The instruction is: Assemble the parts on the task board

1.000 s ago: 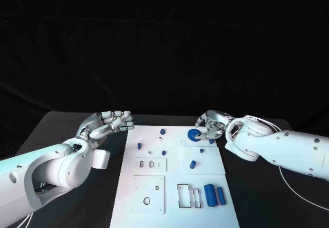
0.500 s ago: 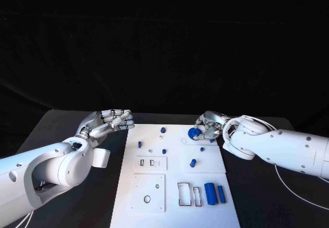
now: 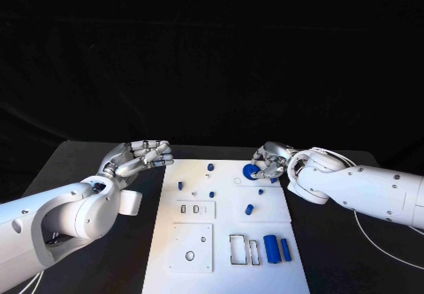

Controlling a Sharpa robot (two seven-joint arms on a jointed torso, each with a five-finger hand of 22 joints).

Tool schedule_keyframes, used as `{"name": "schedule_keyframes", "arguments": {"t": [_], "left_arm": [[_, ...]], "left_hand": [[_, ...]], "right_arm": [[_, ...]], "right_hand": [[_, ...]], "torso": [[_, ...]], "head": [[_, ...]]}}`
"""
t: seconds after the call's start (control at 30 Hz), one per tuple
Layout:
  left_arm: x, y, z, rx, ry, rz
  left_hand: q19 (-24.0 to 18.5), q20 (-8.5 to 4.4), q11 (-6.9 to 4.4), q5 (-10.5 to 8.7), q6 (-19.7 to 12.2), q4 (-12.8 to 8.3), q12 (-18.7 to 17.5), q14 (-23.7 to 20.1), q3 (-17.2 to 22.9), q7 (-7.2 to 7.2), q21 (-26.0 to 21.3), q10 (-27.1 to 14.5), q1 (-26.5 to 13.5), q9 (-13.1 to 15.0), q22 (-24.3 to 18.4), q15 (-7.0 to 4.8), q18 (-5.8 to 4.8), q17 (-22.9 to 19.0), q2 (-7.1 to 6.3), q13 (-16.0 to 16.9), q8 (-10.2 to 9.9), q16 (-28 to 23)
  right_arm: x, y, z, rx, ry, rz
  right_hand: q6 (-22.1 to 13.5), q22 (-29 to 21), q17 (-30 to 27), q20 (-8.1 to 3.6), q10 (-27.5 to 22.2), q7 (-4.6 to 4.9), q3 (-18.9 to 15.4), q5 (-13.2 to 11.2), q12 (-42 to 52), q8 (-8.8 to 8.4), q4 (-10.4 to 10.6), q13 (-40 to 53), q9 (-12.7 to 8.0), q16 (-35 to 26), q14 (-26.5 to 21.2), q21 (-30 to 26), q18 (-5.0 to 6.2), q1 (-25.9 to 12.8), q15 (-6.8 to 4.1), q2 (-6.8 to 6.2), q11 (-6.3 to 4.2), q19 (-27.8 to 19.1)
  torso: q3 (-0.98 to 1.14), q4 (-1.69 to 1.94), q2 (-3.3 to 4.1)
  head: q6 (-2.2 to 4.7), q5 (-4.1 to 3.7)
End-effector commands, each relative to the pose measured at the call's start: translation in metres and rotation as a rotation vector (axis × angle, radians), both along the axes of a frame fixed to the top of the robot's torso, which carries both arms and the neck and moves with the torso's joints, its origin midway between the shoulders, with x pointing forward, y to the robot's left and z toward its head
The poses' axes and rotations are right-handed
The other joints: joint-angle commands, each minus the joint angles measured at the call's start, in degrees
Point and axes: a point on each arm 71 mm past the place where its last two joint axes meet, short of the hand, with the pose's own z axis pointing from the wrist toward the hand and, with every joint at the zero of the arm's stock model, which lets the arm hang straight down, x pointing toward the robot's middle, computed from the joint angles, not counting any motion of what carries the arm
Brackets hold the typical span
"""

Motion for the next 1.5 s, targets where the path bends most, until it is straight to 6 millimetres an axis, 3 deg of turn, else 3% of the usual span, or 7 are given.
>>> {"name": "schedule_keyframes", "arguments": {"t": [0.03, 0.07, 0.23, 0.33, 0.8, 1.13, 1.5], "left_arm": [[-0.001, -0.002, 0.001, -0.007, -0.007, -0.022], [-0.001, -0.002, 0.001, -0.007, -0.007, -0.022], [-0.001, -0.002, 0.001, -0.007, -0.006, -0.022], [-0.001, -0.002, 0.001, -0.007, -0.006, -0.023], [0.0, -0.002, 0.001, -0.007, -0.004, -0.024], [0.001, -0.003, 0.001, -0.007, -0.004, -0.027], [0.001, -0.004, 0.0, -0.009, -0.003, -0.031]], "left_hand": [[0.0, 0.41, 0.4, -0.2, -0.4, 0.0, -0.3, -0.4, -0.2, -0.14, -0.2, 0.1, -0.5, 0.0, 0.0, 0.05, 0.63, 0.1, -0.06, 0.1, 0.3, -0.3], [0.0, 0.41, 0.4, -0.2, -0.4, 0.0, -0.3, -0.4, -0.2, -0.14, -0.2, 0.1, -0.5, 0.0, 0.0, 0.05, 0.63, 0.1, -0.06, 0.1, 0.3, -0.3], [0.0, 0.42, 0.41, -0.24, -0.4, 0.0, -0.4, -0.4, -0.3, -0.13, -0.3, 0.2, -0.5, 0.1, -0.1, 0.06, 0.63, 0.1, -0.04, 0.1, 0.3, -0.4], [0.0, 0.43, 0.41, -0.25, -0.4, 0.0, -0.4, -0.4, -0.3, -0.13, -0.3, 0.2, -0.5, 0.1, -0.1, 0.07, 0.63, 0.1, -0.03, 0.1, 0.3, -0.4], [0.0, 0.43, 0.41, -0.26, -0.4, 0.0, -0.4, -0.4, -0.3, -0.13, -0.3, 0.2, -0.5, 0.1, -0.1, 0.07, 0.63, 0.1, -0.02, 0.1, 0.3, -0.4], [0.0, 0.44, 0.42, -0.28, -0.5, 0.0, -0.4, -0.5, -0.3, -0.12, -0.3, 0.2, -0.5, 0.1, -0.1, 0.09, 0.63, 0.1, -0.01, 0.1, 0.3, -0.4], [0.0, 0.44, 0.42, -0.28, -0.5, 0.0, -0.4, -0.5, -0.3, -0.12, -0.3, 0.2, -0.5, 0.1, -0.1, 0.09, 0.63, 0.1, -0.01, 0.1, 0.3, -0.4]], "right_arm": [[0.0, -0.002, -0.004, -0.013, 0.025, -0.005], [0.0, -0.002, -0.004, -0.013, 0.024, -0.005], [0.0, 0.0, -0.004, -0.015, 0.012, 0.002], [0.0, 0.001, -0.003, -0.014, 0.004, 0.004], [-0.014, 0.019, 0.01, -0.073, -0.208, 0.058], [-0.036, 0.06, 0.027, -0.088, -0.329, 0.173], [-0.04, 0.105, 0.027, -0.098, -0.362, 0.251]], "right_hand": [[0.9, 12.2, 11.5, 0.24, 0.7, -0.01, 1.7, 0.1, 0.8, 0.22, 0.0, 3.3, 0.0, 0.4, 5.4, 0.4, -0.85, 0.7, 0.26, 0.19, 0.03, 4.0], [1.5, 12.5, 11.7, 0.19, 1.1, -0.15, 3.4, -1.4, 1.5, 0.29, -0.2, 3.9, 0.0, 0.4, 5.4, 0.5, -0.92, 1.2, 0.14, 0.34, -0.03, 4.2], [4.6, 13.0, 12.0, -0.19, 2.9, -0.82, 9.0, -1.9, 4.1, 1.05, -1.0, 6.6, 0.3, 0.5, 5.5, 0.9, -1.07, 1.2, -0.26, 0.09, -0.64, 4.6], [6.1, 13.3, 12.0, -0.47, 3.8, -1.31, 10.3, -2.1, 5.4, 1.68, -1.6, 7.9, 0.8, 0.5, 5.5, 1.1, -1.15, 0.8, -0.6, -0.32, -1.04, 4.8], [7.3, 14.4, 12.4, -0.89, 4.8, -1.79, 11.1, -1.3, 6.8, 2.09, -1.8, 9.3, 1.5, 0.7, 5.6, 1.8, -1.49, -1.1, -1.0, -1.61, -1.47, 5.7], [7.5, 15.1, 12.7, -1.0, 5.2, -1.93, 11.1, -0.9, 7.3, 2.13, -1.6, 9.9, 1.6, 0.7, 5.7, 2.3, -1.69, -1.9, -1.11, -2.08, -1.59, 6.2], [7.5, 15.1, 12.6, -1.02, 5.1, -1.93, 11.1, -1.0, 7.2, 2.1, -1.6, 9.8, 1.7, 0.7, 5.7, 2.3, -1.69, -2.0, -1.12, -2.13, -1.6, 6.2]], "torso": [[-0.01, 0.02, 0.02], [0.0, 0.02, 0.02], [0.0, 0.02, 0.04], [-0.01, 0.04, 0.02], [0.03, -0.03, -0.09], [-0.03, 0.05, -0.04], [-0.09, 0.15, 0.04]], "head": [[-0.07, 0.0], [-0.08, 0.01], [-0.15, -0.04], [-0.21, -0.09], [0.04, -0.03], [0.26, 0.0], [0.15, 0.19]]}}
